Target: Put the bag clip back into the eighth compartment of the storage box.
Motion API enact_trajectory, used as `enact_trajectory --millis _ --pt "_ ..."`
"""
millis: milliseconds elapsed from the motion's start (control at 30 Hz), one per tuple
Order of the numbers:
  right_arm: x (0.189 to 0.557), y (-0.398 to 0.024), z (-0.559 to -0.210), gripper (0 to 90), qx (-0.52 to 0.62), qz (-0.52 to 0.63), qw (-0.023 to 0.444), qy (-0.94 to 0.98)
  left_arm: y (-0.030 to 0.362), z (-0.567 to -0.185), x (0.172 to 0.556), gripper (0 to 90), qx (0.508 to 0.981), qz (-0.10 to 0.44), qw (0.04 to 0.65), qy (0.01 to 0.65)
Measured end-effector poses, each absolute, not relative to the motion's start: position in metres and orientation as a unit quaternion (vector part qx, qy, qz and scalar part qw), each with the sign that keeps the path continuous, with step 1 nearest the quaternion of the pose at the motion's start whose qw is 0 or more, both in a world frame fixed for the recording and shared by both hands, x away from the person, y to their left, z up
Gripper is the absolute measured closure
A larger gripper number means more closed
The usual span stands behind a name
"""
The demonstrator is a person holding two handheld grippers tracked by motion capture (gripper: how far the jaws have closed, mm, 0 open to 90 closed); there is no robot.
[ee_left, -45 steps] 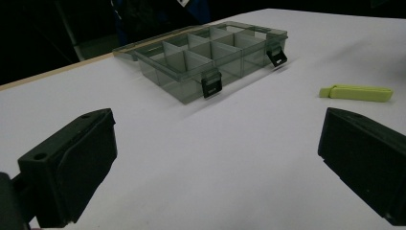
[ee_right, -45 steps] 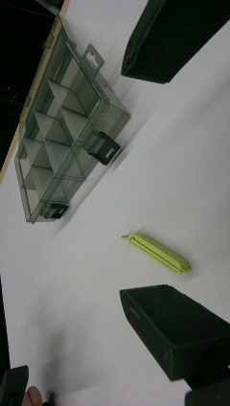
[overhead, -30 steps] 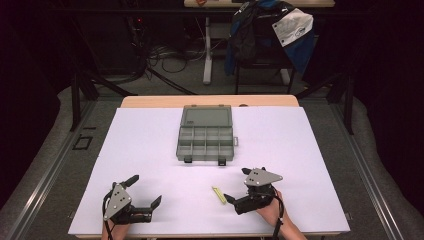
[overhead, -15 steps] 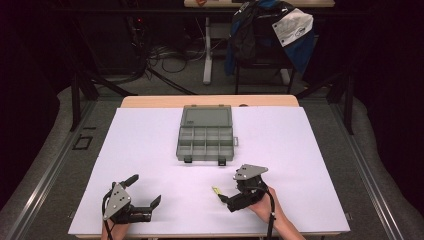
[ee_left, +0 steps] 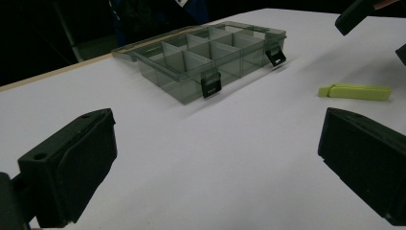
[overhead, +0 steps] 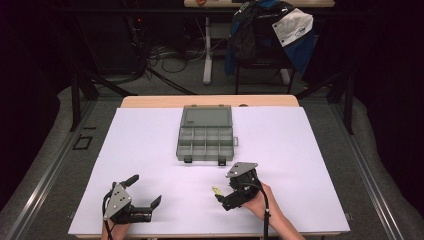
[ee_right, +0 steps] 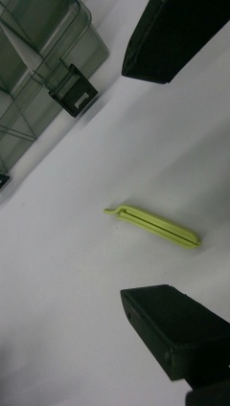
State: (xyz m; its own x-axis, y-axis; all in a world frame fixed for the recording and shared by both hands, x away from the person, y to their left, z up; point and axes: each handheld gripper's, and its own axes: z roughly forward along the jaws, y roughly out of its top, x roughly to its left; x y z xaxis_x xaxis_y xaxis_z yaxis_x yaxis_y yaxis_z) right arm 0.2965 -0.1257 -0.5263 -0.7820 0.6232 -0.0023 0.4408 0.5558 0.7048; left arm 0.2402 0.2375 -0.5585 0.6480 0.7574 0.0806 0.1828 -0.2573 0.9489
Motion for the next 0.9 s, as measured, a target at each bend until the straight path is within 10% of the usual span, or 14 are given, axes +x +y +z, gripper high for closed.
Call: enact_trajectory --millis 300,900 --pt "0.299 -0.120 -0.526 0.0 0.303 0.341 0.121 0.882 0.237 -0.559 0.241 0.0 0.744 0.274 0.520 0.317" --pt "0.295 -0.103 -0.532 53.1 0.305 0.301 0.093 0.899 0.238 -0.559 0.242 0.0 0.746 0.273 0.519 0.317"
